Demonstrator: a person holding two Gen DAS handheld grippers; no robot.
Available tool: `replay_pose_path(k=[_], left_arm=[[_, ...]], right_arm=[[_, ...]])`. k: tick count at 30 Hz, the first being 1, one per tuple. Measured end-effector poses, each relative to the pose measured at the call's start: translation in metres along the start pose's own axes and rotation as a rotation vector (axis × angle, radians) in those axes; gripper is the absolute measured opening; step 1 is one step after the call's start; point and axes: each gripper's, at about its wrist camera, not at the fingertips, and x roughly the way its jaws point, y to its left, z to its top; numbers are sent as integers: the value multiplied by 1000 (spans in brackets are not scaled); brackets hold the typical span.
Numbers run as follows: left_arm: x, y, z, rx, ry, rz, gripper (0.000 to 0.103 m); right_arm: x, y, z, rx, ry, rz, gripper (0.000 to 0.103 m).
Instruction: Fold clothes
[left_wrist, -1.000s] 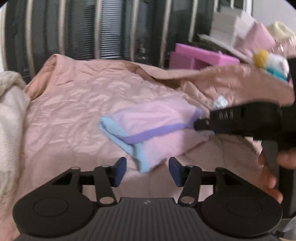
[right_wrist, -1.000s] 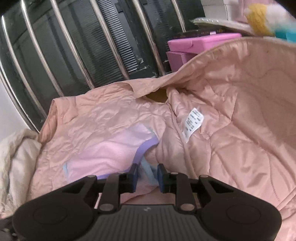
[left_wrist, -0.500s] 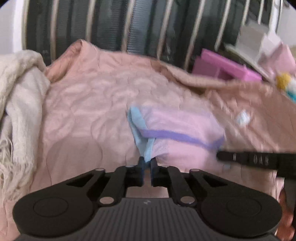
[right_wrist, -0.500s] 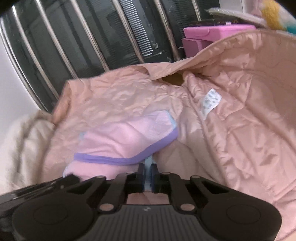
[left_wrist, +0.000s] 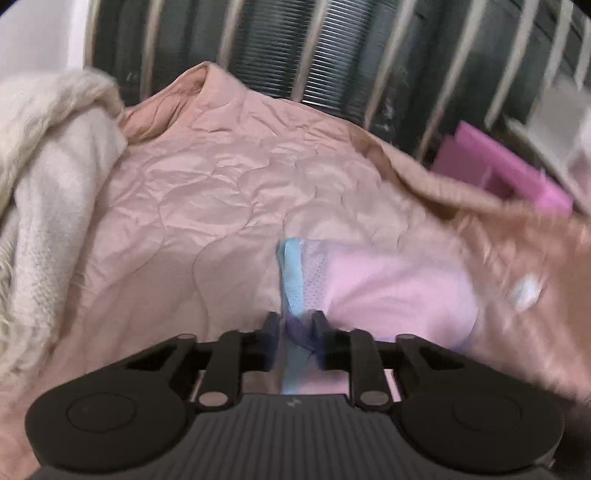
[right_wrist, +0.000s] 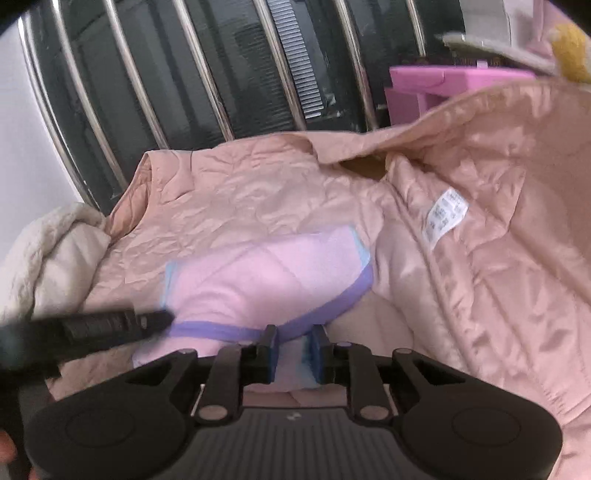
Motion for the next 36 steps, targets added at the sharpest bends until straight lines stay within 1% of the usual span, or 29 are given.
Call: replay_pose_path(k=[1, 3, 4, 6, 7, 8, 9, 10, 11, 13, 14, 15, 16, 17, 18, 20, 23, 24, 26, 27, 28, 30, 31, 33, 36], left_arm=[[-5, 4, -2, 2, -11, 10, 20], [-18, 16, -5, -11, -32, 24, 20], [-29, 24, -4, -28, -44, 9, 20], [-62, 33, -3, -26, -84, -10, 23], [-84, 35, -5, -13, -110, -9, 33], [-106, 36, -8, 1, -137, -7, 52], [-129, 36, -10, 15, -164, -5, 60], [-152, 38, -16, 18, -182, -11, 71], [-175, 38, -26, 17, -196, -23, 75], [-210, 41, -47, 12, -212, -35, 79], [-226, 42, -59, 5, -217, -33, 81], [-239, 43, -71, -2, -219, -27, 82], [-250, 44, -86, -3, -216, -13, 83], [-258, 44, -100, 1, -206, 4, 84], [-265, 44, -112, 7, -196, 22, 85], [-272, 46, -139, 5, -146, 55, 88], [-268, 53, -175, 19, -31, 41, 94], [-267, 56, -184, 23, -18, 45, 96], [-265, 62, -202, 27, -3, 58, 100], [-263, 63, -207, 40, -9, 63, 101], [-260, 64, -209, 56, -16, 65, 103], [-248, 62, -210, 87, -14, 101, 103], [-244, 63, -210, 94, -24, 119, 103], [-238, 64, -209, 102, -32, 142, 103], [-230, 68, -199, 87, -2, 119, 103]], right_arm=[[-6, 2, 2, -4, -10, -18, 20], [-19, 7, 4, -16, -64, -35, 23], [-27, 10, 5, -25, -85, -37, 26], [-45, 17, 5, -31, -123, -22, 27], [-56, 22, 5, -34, -130, -17, 26], [-67, 27, 5, -37, -136, -11, 27], [-80, 32, 4, -44, -146, -5, 28], [-101, 40, -3, -69, -169, -2, 33], [-122, 48, -10, -94, -192, 2, 38], [-162, 64, -25, -137, -235, 16, 58], [-184, 70, -37, -158, -252, 29, 62], [-202, 75, -49, -178, -254, 43, 69], [-219, 78, -63, -203, -248, 61, 73], [-234, 81, -77, -228, -240, 77, 74], [-245, 83, -91, -251, -217, 86, 76], [-261, 84, -119, -301, -166, 87, 76], [-279, 79, -159, -332, -100, 76, 76], [-283, 76, -170, -328, -88, 76, 77], [-283, 67, -189, -290, -72, 109, 80], [-278, 63, -195, -255, -62, 124, 84], [-271, 60, -201, -211, -59, 126, 87], [-255, 59, -206, -167, -78, 97, 90], [-248, 60, -208, -159, -95, 64, 94], [-233, 64, -209, -161, -122, -6, 97], [-213, 67, -205, -168, -122, -37, 99]])
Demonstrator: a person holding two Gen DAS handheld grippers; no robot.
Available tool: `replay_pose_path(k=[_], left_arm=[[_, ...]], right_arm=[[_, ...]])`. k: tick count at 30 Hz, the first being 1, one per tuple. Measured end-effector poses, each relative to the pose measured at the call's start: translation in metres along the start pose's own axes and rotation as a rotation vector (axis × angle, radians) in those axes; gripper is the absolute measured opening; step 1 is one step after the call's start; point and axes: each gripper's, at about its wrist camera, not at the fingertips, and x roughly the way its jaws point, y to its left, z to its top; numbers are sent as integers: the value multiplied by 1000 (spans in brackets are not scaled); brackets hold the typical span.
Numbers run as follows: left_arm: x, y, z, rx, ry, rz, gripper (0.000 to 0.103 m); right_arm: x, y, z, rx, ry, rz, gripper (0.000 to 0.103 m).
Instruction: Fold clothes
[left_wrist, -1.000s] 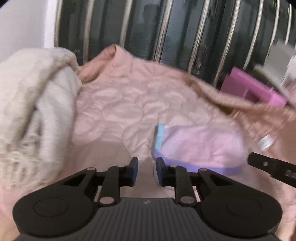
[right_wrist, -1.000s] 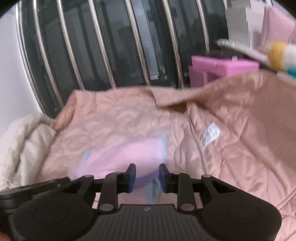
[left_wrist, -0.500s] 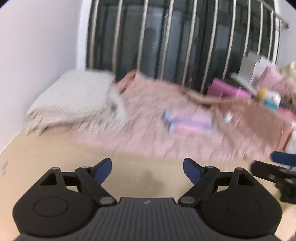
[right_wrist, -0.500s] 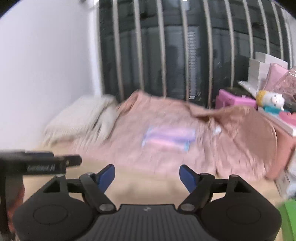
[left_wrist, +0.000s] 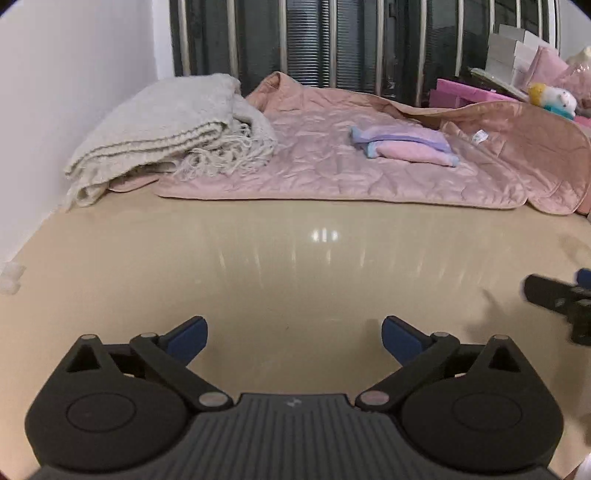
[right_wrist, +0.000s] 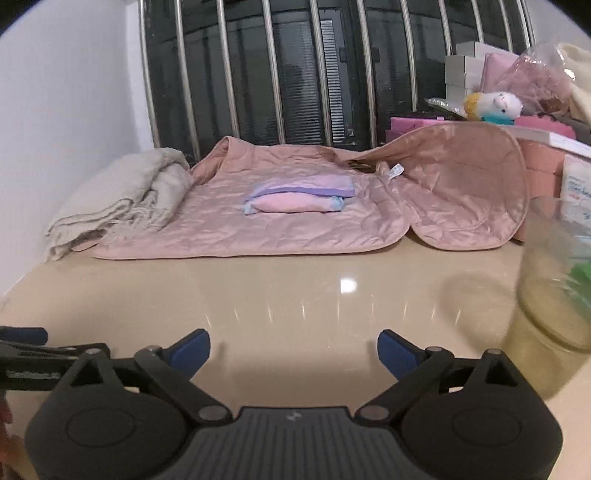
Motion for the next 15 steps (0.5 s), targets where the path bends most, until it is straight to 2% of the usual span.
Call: replay_pose_path(k=[6, 9, 15], left_arm=[[17, -1, 5, -15, -28, 4, 103], [24, -5, 9, -5, -42, -2, 103], [32, -8, 16, -9, -33, -3, 102]], right_arm=[[27, 4, 9, -31, 23, -38, 103], [38, 5, 13, -45, 83, -35, 103], [54, 9, 22, -71, 116, -75, 103]])
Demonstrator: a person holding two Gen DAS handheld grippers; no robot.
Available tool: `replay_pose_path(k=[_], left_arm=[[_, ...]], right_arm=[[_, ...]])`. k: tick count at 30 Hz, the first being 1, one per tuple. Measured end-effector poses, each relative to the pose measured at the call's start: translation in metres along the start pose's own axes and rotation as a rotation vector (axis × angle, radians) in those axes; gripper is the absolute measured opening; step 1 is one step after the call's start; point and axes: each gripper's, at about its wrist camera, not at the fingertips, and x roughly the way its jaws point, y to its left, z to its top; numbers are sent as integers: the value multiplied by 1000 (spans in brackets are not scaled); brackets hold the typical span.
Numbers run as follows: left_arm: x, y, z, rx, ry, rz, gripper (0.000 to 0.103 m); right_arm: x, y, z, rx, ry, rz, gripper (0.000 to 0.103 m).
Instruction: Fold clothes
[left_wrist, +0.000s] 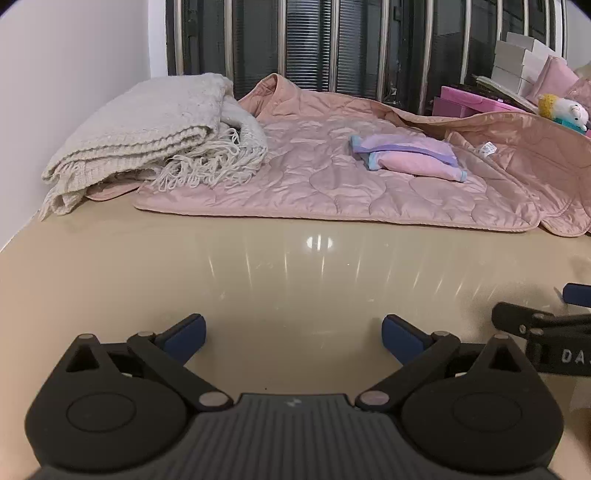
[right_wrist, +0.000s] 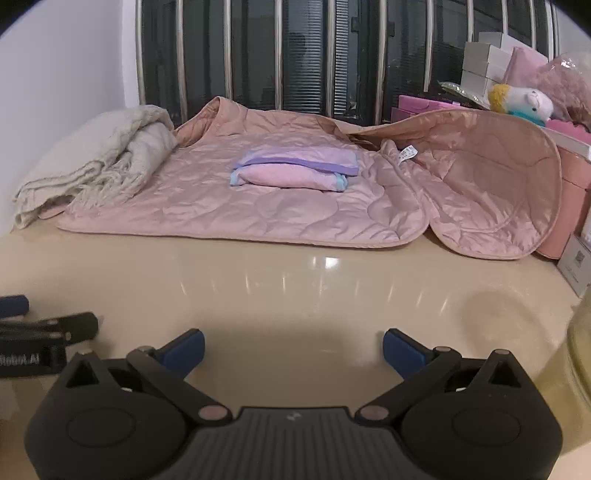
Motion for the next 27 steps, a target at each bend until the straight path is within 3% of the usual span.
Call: replay_pose_path(k=[11, 18, 21, 27], left_arm=[[-1, -9, -1, 14, -5, -18, 103], [1, -8, 1, -9, -1, 7, 103], [0, -8, 1, -12, -1, 15, 102], [0, -7, 0, -6, -2, 8, 102]], right_arm=[[-4, 2, -3, -19, -4, 22, 103], [-5, 8, -3, -19, -6, 11, 103], [-5, 9, -3, -37, -3, 46, 103], [-4, 8, -2, -7, -3, 11, 103]])
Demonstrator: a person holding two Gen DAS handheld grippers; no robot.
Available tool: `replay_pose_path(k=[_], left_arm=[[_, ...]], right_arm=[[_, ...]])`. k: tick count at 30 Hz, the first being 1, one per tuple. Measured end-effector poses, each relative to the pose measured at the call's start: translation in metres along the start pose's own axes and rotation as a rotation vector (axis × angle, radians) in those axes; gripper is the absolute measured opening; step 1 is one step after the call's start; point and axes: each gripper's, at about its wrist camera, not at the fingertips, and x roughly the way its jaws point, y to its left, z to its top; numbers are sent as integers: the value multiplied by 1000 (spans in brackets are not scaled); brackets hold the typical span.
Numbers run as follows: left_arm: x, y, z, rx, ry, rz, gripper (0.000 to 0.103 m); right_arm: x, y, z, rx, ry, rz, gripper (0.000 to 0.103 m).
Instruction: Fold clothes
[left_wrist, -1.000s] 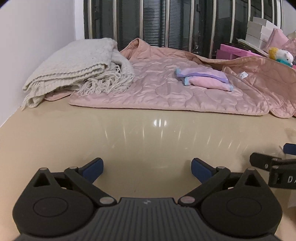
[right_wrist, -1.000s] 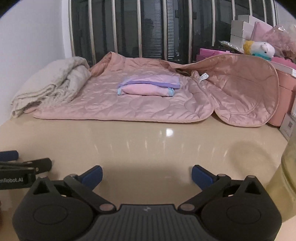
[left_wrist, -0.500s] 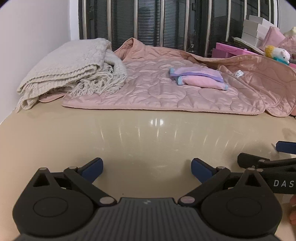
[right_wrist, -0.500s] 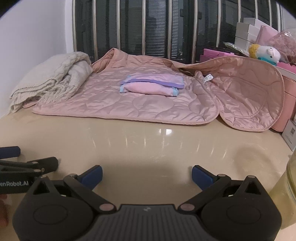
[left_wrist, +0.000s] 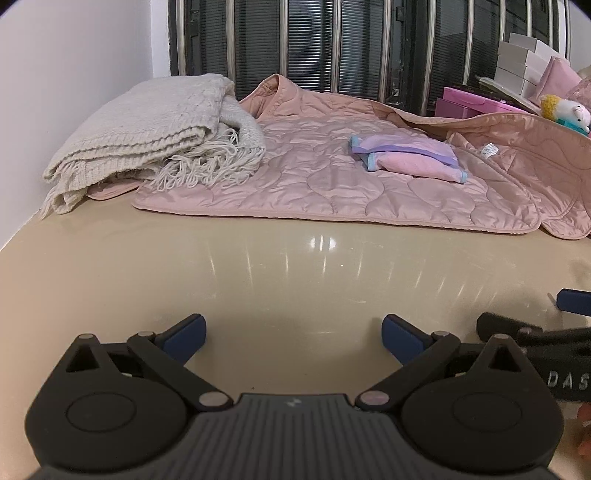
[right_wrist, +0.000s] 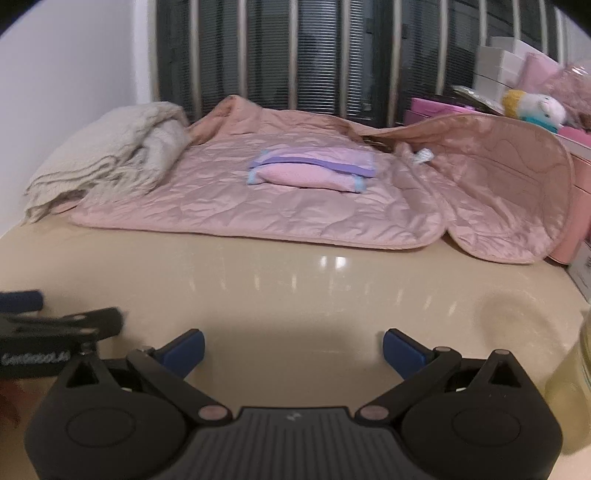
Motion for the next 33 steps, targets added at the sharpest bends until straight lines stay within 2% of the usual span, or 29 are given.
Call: replay_pose_path(k=[3, 33], left_arm=[[0, 0, 0, 5, -1, -6, 102], [0, -3, -1, -3, -1, 4, 102]], right_arm=[[1, -1, 0, 18, 0, -29, 103], [1, -3, 0, 6, 0, -11, 103]])
